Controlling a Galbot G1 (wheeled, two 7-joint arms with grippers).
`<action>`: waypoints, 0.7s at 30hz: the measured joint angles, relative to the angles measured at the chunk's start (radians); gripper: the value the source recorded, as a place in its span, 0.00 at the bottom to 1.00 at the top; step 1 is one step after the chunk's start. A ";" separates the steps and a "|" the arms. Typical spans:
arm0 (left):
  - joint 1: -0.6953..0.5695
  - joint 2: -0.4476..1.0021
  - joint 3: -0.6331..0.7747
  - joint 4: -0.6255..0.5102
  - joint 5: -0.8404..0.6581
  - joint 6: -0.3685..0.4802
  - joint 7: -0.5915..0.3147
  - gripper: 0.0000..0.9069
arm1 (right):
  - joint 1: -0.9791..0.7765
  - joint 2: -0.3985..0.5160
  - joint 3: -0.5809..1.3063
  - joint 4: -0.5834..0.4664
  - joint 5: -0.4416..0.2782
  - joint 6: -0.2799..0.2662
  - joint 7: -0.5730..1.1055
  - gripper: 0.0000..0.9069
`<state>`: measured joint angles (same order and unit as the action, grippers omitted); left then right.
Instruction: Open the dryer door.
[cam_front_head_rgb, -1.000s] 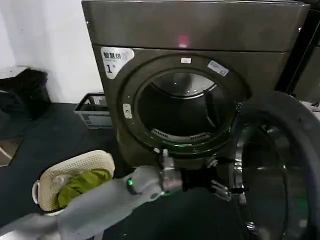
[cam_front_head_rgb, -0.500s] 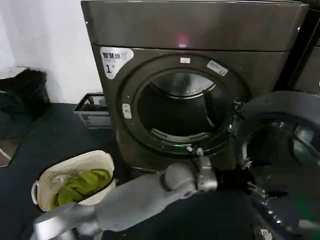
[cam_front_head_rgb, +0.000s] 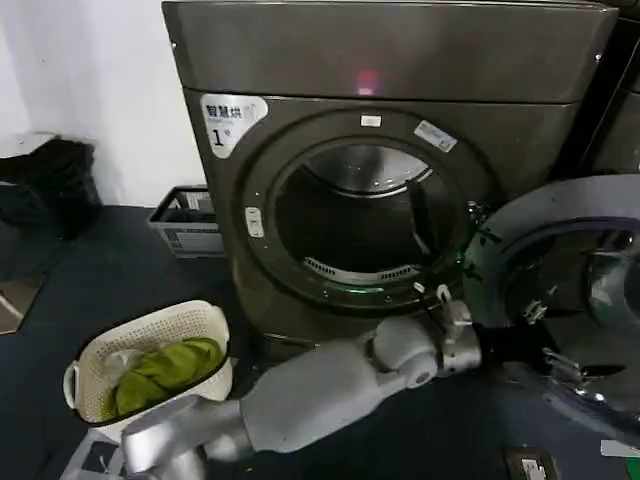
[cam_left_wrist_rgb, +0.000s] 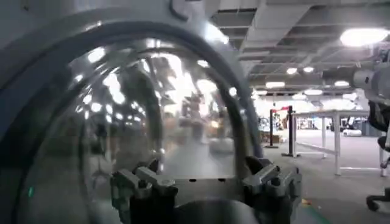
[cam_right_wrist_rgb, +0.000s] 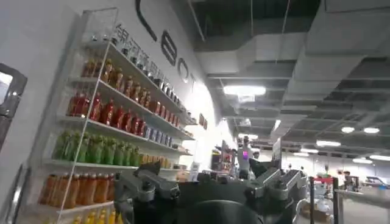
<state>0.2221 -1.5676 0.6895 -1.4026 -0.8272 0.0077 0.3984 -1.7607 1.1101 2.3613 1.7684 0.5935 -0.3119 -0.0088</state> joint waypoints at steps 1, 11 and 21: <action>-0.001 -0.001 0.001 0.000 0.001 -0.001 0.000 1.00 | 0.000 0.000 0.000 0.001 0.000 0.002 -0.001 1.00; -0.007 -0.003 0.003 -0.007 0.007 -0.009 0.000 1.00 | -0.003 -0.006 0.007 0.017 0.058 0.020 0.000 1.00; -0.001 0.034 0.013 -0.025 0.008 -0.055 0.006 1.00 | -0.007 -0.006 0.009 0.009 0.060 0.057 -0.019 1.00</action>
<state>0.2210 -1.5333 0.7028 -1.4278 -0.8196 -0.0473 0.4044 -1.7676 1.1038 2.3700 1.7778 0.6537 -0.2550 -0.0280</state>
